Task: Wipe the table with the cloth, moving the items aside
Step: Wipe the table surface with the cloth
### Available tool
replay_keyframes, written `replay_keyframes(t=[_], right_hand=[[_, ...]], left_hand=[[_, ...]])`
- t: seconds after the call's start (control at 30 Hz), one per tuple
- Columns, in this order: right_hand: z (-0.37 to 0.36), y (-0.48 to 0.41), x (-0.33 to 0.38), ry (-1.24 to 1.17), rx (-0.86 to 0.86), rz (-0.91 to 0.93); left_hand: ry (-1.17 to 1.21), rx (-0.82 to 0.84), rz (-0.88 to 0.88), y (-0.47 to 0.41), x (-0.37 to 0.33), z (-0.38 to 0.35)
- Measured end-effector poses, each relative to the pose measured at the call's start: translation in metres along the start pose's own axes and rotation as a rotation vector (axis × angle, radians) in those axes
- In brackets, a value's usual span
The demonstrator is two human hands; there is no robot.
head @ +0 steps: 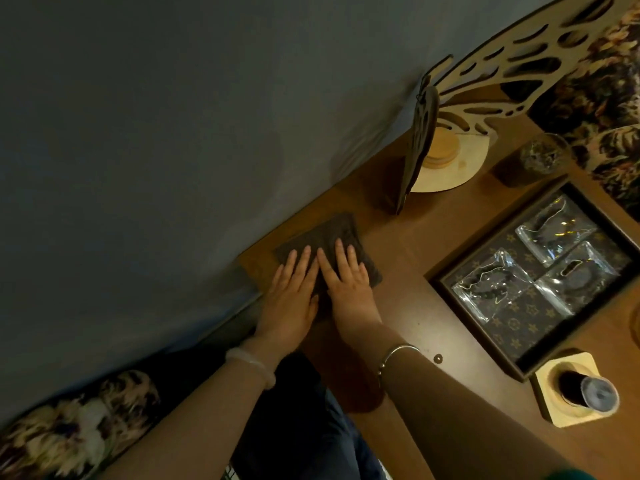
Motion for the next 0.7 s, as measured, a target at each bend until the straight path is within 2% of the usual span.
replay_keyframes(t=[0.2,0.33,0.6,0.7], right_hand=[[-0.032,0.043,0.02,-0.023,0.117,0.153],[-0.022,0.062,0.004,0.065,0.189,0.231],[0.036,0.048,-0.071,0.144,0.191,-0.008],[0.051,0.04,-0.084,0.062,0.15,-0.104]], left_hand=[[0.108,-0.008,0.129,0.076,0.007,-0.031],[-0.096,-0.012,0.165,0.096,-0.012,-0.035],[-0.073,0.074,-0.085,0.019,-0.07,-0.014],[-0.055,0.128,-0.143,-0.017,-0.086,-0.003]])
Point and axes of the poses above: each hand's wrist, its own y-axis away from the middle knuckle, its own z-axis out of the back of the hand, x = y × z, the point moved 1 cm from there along -y, towards the middle knuckle, and after that the axes turned 2 degrees about -y, right-handed, at the moved point
